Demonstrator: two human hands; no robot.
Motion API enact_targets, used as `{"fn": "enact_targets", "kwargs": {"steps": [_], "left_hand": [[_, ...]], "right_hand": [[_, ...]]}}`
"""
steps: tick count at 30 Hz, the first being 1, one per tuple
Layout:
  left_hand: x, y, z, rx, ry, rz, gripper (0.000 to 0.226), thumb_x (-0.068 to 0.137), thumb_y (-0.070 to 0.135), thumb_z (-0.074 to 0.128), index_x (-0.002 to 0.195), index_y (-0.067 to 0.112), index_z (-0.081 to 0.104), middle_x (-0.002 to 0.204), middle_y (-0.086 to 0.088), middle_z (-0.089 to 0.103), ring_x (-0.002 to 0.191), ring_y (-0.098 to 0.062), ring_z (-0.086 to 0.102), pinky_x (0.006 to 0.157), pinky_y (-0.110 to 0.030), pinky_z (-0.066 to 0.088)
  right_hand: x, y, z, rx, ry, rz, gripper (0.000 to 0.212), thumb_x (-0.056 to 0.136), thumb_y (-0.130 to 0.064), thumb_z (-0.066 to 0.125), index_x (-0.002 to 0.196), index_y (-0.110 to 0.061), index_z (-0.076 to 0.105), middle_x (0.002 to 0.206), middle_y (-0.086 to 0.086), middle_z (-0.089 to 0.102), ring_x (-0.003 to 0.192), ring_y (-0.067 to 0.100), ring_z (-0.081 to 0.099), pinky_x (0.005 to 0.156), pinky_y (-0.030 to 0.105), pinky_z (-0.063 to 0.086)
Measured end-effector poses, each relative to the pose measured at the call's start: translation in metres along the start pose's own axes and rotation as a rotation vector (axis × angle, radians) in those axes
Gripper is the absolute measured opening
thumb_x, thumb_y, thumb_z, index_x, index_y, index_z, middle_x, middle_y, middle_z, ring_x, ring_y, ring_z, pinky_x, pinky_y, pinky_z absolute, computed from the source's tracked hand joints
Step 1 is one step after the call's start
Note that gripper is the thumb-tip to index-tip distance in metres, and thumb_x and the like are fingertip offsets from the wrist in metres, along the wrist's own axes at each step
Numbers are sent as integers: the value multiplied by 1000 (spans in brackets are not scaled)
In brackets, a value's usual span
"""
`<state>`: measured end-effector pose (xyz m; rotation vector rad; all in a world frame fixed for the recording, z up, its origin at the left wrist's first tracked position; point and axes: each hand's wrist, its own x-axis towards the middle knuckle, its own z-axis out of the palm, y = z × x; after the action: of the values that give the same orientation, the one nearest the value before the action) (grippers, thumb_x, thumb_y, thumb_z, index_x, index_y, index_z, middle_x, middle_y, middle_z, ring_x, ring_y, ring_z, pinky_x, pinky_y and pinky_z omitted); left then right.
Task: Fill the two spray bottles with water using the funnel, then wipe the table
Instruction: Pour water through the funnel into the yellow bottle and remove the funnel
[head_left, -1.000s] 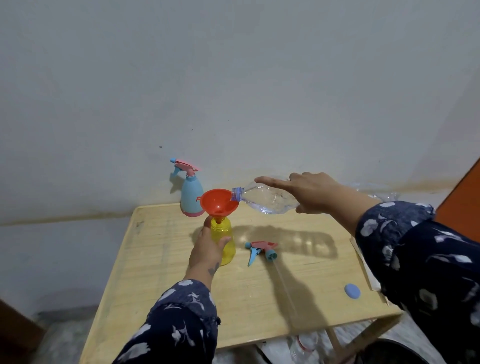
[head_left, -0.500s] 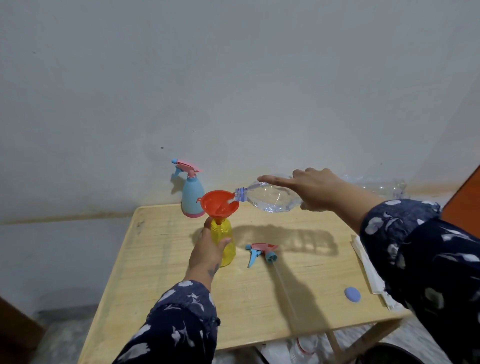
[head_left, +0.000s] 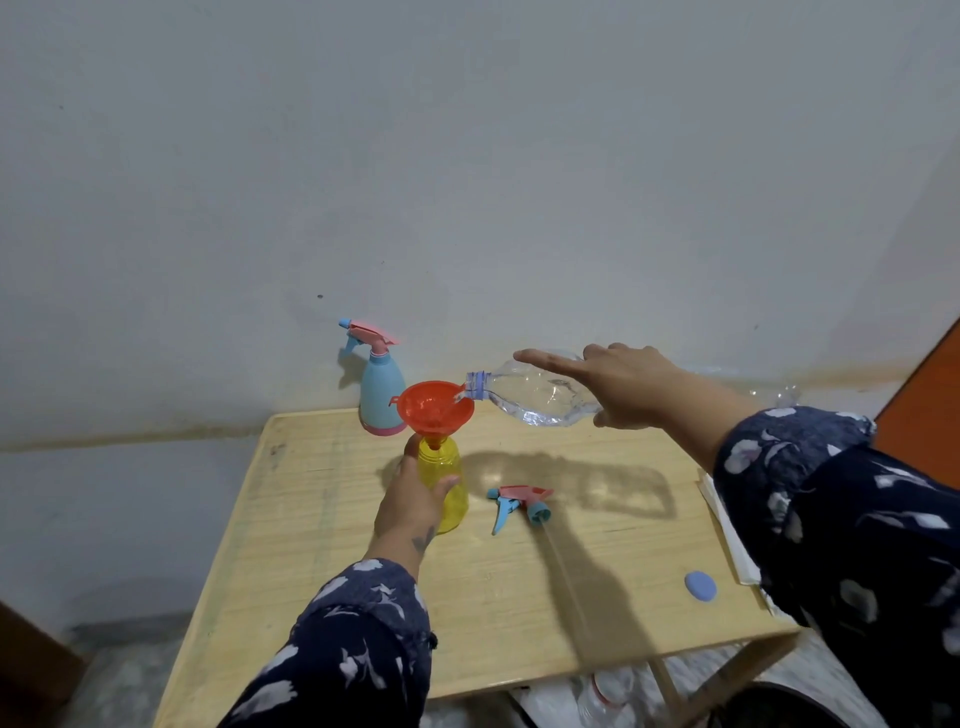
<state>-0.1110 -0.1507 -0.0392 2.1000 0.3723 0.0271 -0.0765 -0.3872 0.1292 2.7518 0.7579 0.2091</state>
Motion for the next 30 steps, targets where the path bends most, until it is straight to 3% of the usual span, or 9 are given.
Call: {"fn": "enact_targets", "kwargs": {"steps": [7,12,15,19,24,30], "left_hand": [[-1,2,0,27,8,-13,68,91,38,61,147,35,22,144,-2,45,128,-32,48,99,-45,41],[0,1,0,25,11,1,67,91,39,62,146,34,24,140,-2,48,123,-32,51,97,-45,44],[2,-2,1,23,20,12,69,90,40,62,148,33,23,142,-3,46,124,-32,49,97,-46,43],[8,-8,3,22,24,-11,71,88,42,64,147,27,26,142,-5,47,125,-33,49,100,-50,43],[11,-14,6,26,34,-5,68,88,41,65,144,23,31,135,-9,54,120,-36,53,99,-47,43],[10,-15,7,4,45,-1,67,89,39,64,144,20,32,134,-11,54,120,-36,53,96,-43,42]], "right_hand": [[-5,-11,24,285,-75,13,115,80,-18,72,136,-61,-19,87,1,45,79,23,51,70,38,51],[-6,-10,51,572,-5,86,123,74,-20,79,132,-63,-21,102,16,58,93,32,62,82,45,53],[-11,1,68,698,111,190,127,69,-21,82,135,-60,-19,112,21,58,89,32,61,82,47,52],[-21,28,88,877,328,397,125,69,-17,82,146,-41,-13,132,17,49,97,32,59,85,45,51],[-26,47,109,937,584,577,121,72,-16,81,146,-39,-12,152,-10,22,116,32,53,91,41,48],[-15,59,126,1050,744,729,115,76,-18,78,144,-43,-11,149,14,31,121,28,48,96,37,44]]}}
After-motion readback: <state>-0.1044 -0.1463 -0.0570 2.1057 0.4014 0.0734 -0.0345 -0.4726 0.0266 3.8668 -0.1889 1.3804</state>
